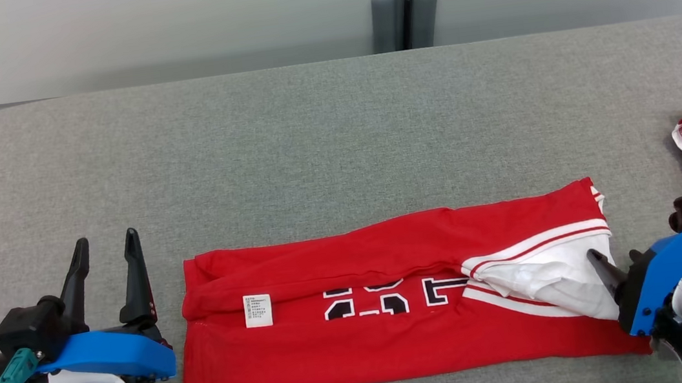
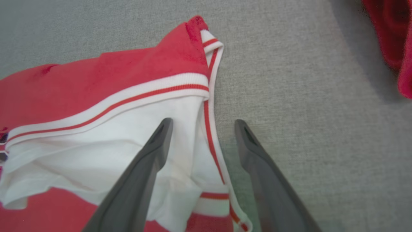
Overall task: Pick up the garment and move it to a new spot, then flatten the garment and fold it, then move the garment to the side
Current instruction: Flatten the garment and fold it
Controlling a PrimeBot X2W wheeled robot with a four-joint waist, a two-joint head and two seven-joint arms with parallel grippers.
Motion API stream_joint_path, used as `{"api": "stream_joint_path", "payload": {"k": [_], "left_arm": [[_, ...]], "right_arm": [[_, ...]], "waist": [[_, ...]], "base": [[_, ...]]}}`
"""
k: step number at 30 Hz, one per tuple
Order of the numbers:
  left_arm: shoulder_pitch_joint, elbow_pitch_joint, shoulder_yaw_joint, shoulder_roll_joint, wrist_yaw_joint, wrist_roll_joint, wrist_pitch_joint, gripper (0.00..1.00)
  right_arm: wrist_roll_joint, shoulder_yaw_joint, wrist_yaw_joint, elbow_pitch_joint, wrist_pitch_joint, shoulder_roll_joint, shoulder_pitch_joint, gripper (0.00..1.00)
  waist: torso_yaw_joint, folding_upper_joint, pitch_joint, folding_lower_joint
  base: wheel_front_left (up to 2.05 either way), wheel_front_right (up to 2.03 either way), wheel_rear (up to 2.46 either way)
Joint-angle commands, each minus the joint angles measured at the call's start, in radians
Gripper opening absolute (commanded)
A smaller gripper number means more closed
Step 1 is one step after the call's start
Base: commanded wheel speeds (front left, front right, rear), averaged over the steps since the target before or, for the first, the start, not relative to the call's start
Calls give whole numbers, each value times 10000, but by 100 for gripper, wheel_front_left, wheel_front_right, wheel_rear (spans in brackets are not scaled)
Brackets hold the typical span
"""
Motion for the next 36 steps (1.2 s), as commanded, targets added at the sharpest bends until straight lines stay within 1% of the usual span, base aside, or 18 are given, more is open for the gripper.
{"api": "stream_joint_path", "payload": {"k": [1, 6, 9, 10, 11, 14, 17, 20, 28, 31, 34, 36], "left_arm": [[-202, 44, -3, -41, -75, 46, -37, 100], [-125, 148, -65, -93, -95, 43, -40, 100], [-39, 207, -67, -86, -148, -18, -40, 100], [-23, 224, -46, -71, -150, -37, -39, 100], [-2, 244, -19, -55, -146, -57, -40, 100], [64, 259, 36, -27, -105, -87, -41, 100], [153, 222, 61, -28, -36, -91, -39, 100], [294, 167, 87, -14, -4, -108, -41, 100], [680, -18, 125, 49, 134, -144, -40, 100], [789, -143, 119, 93, 185, -165, 0, 100], [837, -218, 83, 107, 182, -189, 41, 100], [855, -252, 51, 107, 189, -203, 72, 100]], "right_arm": [[-56, -33, 6, 221, -10, 12, -190, 100], [-224, 51, 6, 1337, 136, 47, -485, 100], [171, 363, 15, 1682, 221, 122, -505, 100], [274, 440, 16, 1707, 139, 129, -529, 41], [403, 552, 16, 1704, 83, 132, -548, 0], [613, 692, 15, 1450, -309, 76, -559, 0], [798, 755, 12, 1078, -562, -210, -487, 0], [811, 717, 4, 552, -564, -566, -238, 0], [223, -56, 6, -1585, -55, -1607, 661, 0], [30, -369, 6, -2205, 255, -1893, 874, 0], [-148, -567, 6, -2676, 561, -1974, 1041, 0], [-225, -609, 4, -2943, 762, -1885, 1127, 0]], "waist": [[26, 0, -3, -1], [139, 0, -46, -1], [161, 0, -77, -1], [157, 0, -86, -1], [143, 0, -102, -1], [76, 0, -172, -1], [3, 0, -292, -1], [-70, 0, -431, -1], [-270, 0, -757, -1], [-338, 0, -828, -1], [-331, 0, -872, -1], [-330, 0, -906, -1]], "base": [[0, 0, 0], [0, 0, 0], [0, 0, 0], [0, 0, 0], [0, 0, 0], [0, 0, 0], [0, 0, 0], [0, 0, 0], [0, 0, 0], [0, 0, 0], [0, 0, 0], [0, 0, 0]]}}
